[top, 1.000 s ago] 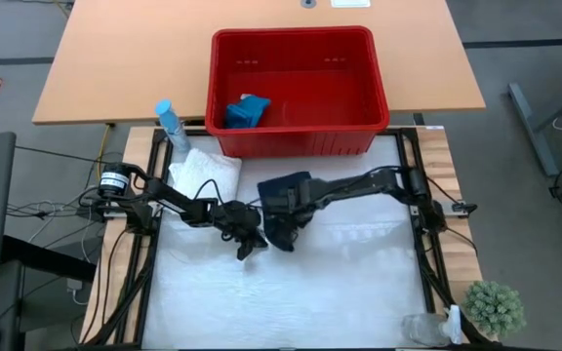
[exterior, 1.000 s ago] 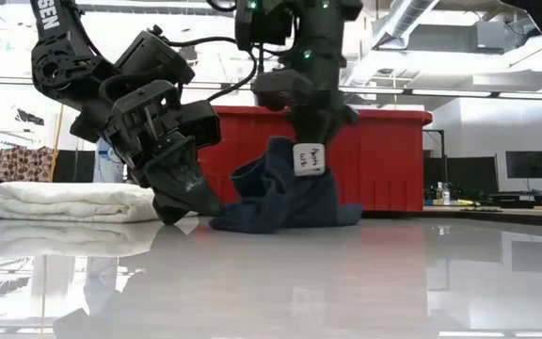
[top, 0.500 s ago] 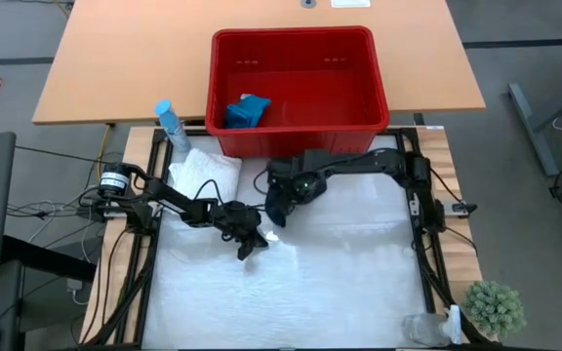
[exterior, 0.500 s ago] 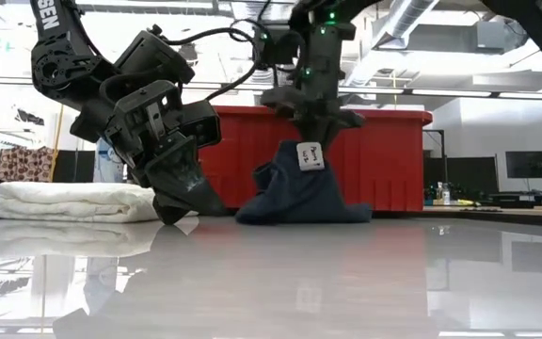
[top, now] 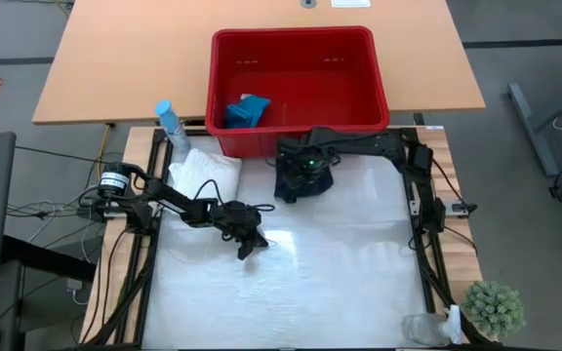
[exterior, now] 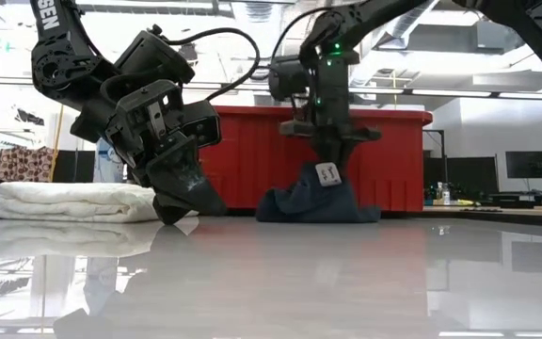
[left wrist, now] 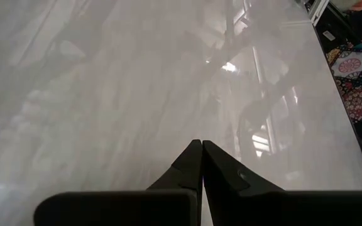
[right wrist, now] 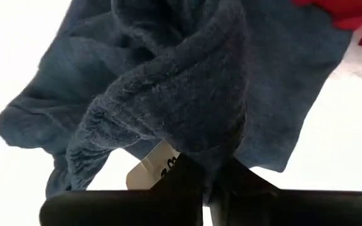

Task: Fold Laundry from Bin
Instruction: Fold the black shorts

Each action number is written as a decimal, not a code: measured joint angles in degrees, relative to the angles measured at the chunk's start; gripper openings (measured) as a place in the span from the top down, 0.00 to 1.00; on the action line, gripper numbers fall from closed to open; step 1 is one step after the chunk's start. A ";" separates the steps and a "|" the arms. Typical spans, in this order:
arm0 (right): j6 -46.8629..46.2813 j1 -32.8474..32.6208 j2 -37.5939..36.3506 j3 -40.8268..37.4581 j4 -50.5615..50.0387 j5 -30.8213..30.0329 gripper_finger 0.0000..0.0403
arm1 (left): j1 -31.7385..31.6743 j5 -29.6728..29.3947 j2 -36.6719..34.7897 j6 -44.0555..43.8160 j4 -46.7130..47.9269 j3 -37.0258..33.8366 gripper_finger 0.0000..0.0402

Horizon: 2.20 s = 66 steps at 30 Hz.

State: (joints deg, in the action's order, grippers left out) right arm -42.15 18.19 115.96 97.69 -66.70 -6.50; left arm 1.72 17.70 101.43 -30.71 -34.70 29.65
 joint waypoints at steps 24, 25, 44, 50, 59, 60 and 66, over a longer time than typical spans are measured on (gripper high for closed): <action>8.23 -0.09 -5.36 -3.52 -3.79 -3.99 0.53 | 0.04 -0.42 -1.27 -3.99 -1.92 -0.09 1.00; 8.54 0.16 -5.46 -3.52 -4.24 -4.00 0.53 | 0.13 -0.47 -1.27 -3.97 -1.92 -0.09 1.00; 63.94 -17.12 -17.14 -3.47 9.05 -4.11 0.56 | 0.15 1.39 -1.33 -3.19 -2.08 -0.07 1.00; 73.31 -17.83 -9.88 -3.58 7.42 -4.11 0.56 | 0.17 1.35 -1.33 -3.55 -2.13 -0.07 1.00; 85.94 -14.13 -3.23 -3.56 8.42 -4.13 0.56 | 0.17 -0.08 -1.38 -6.10 -2.23 0.00 1.00; 87.22 -13.46 -3.17 -3.56 8.45 -4.11 0.56 | 0.17 -0.31 -1.38 -6.27 -2.25 0.00 1.00; 94.04 -10.19 -3.17 -3.56 9.09 -4.19 0.56 | 0.17 -1.69 -1.38 -6.99 -2.42 0.00 1.00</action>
State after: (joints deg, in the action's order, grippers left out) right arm 51.89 8.01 112.79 94.13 -57.62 -10.69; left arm 1.89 16.01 100.05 -37.70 -37.12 29.65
